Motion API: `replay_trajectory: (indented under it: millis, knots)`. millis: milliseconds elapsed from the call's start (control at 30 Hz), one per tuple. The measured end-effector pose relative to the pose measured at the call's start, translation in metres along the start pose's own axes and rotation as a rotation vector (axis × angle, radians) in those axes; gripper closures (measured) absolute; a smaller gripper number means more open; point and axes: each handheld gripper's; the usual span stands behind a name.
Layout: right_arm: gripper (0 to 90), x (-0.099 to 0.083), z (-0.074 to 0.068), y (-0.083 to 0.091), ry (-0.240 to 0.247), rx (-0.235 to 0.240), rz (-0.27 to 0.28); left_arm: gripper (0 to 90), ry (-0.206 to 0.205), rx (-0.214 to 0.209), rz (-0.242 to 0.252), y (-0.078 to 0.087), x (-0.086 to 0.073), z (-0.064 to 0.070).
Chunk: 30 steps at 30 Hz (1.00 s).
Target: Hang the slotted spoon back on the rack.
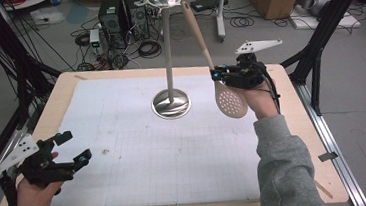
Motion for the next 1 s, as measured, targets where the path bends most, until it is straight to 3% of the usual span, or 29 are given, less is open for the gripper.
replay_trajectory:
  millis: [1000]
  knots:
    - [78.2, 0.002, -0.004, -0.049, -0.028, 0.009, -0.013, 1.8, 0.002, -0.002, -0.007, 0.001, -0.003, 0.001]
Point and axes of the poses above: each handheld gripper's, and its own axes: y roughly backward along the jaws, x roughly out of its top, z roughly to its right, and after that the axes turned 2 degrees about x, right-handed
